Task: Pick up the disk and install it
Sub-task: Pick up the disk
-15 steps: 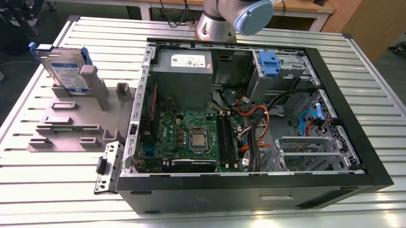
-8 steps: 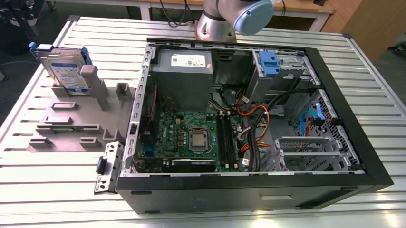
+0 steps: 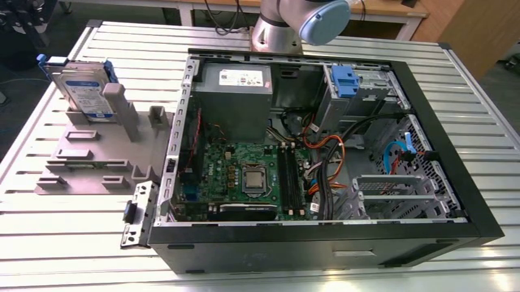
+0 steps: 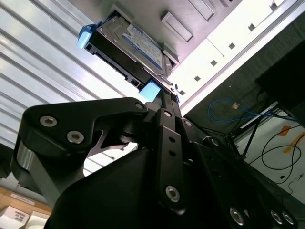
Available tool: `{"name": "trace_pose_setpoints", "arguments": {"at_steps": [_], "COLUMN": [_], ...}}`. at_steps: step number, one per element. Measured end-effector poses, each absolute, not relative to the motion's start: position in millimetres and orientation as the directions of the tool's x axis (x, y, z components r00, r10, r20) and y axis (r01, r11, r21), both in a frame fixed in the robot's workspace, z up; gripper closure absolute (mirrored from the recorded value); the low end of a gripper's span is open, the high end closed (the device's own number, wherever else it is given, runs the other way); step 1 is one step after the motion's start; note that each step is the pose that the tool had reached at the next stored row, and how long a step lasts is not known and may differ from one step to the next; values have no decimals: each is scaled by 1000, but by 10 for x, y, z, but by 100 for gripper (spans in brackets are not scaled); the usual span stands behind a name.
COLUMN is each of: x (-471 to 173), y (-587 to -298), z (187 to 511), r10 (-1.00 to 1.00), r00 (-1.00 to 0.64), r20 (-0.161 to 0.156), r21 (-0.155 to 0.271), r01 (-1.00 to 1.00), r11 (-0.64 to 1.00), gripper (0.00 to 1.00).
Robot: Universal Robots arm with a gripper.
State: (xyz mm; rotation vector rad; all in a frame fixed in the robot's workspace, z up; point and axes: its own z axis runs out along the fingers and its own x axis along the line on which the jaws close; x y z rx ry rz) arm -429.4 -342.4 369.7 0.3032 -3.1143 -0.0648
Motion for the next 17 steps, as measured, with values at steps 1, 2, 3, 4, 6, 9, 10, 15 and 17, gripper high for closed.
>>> {"name": "trace_pose_setpoints", "arguments": {"at_steps": [1, 2, 3, 4, 6, 9, 10, 15, 17], "x": [-4294, -4294, -4294, -4294, -4294, -4294, -4294, -4294, -4294], "y": [-3424, -3424, -3424, -3424, -3424, -3424, -3424, -3424, -3424], "z": [3697, 3697, 3697, 3697, 3697, 3697, 3697, 3697, 3697], "r10": [-195, -197, -199, -200, -202, -207, -209, -216, -219], "r00": [-981, -980, -980, -980, -979, -978, -978, -976, -976], "r20": [8, 8, 8, 8, 8, 8, 8, 8, 8], "r21": [42, 42, 42, 42, 42, 42, 42, 42, 42], "r01": [-195, -197, -198, -199, -202, -207, -208, -216, -219], "r11": [980, 980, 979, 979, 979, 978, 977, 976, 975], "gripper": [89, 89, 89, 89, 89, 89, 89, 89, 89]}}
